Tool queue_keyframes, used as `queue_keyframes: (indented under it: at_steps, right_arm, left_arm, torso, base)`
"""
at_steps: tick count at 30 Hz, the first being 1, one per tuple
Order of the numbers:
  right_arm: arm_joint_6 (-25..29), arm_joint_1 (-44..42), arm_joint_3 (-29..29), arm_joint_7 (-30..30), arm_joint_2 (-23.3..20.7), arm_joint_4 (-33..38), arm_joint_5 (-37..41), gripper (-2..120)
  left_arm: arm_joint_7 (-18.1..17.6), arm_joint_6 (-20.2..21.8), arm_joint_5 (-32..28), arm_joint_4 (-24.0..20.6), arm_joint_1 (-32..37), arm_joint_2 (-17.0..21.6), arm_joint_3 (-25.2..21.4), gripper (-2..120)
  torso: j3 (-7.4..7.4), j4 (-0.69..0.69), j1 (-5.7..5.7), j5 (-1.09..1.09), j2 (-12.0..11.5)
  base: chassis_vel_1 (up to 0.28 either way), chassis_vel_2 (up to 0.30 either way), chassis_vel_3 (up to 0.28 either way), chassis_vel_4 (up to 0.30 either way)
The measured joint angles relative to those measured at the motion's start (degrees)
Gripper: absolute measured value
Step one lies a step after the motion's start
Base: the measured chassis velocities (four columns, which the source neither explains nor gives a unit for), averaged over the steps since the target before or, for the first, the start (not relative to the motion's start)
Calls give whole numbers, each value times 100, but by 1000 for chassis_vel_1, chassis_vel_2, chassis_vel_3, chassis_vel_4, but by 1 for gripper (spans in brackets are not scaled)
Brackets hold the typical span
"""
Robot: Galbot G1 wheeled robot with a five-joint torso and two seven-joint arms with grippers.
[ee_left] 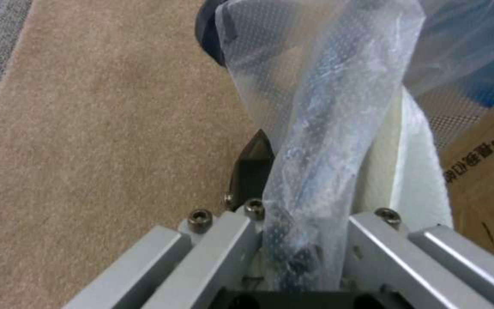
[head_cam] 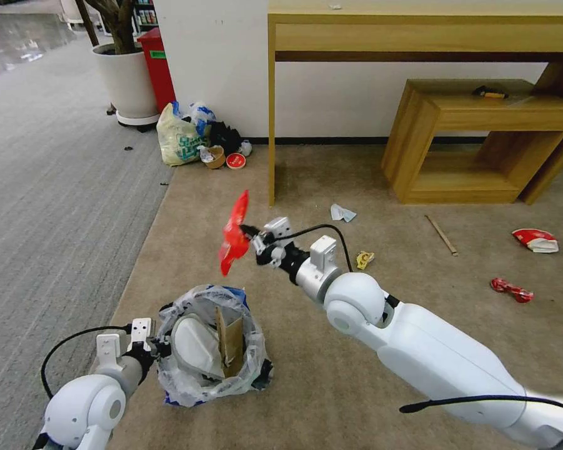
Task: Pick up the trash bin and place the garbage on the floor into it.
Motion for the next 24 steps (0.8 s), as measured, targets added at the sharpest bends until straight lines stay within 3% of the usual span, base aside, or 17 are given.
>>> queue_keyframes:
  at_steps: [16, 24]
  right_arm:
    - [596, 214, -615, -1212, -490, 213, -933, 0]
    - [1292, 254, -754, -1822, -629, -120, -1696, 0]
  left_arm:
    - [65, -1, -5, 175, -134, 15, 56, 0]
    - [86, -1, -3, 205, -180, 15, 82, 0]
  torso:
    - [-1, 0, 0, 1, 0]
    - [0, 0, 0, 1, 0]
  base:
    - [0, 0, 0, 0]
    - [0, 0, 0, 0]
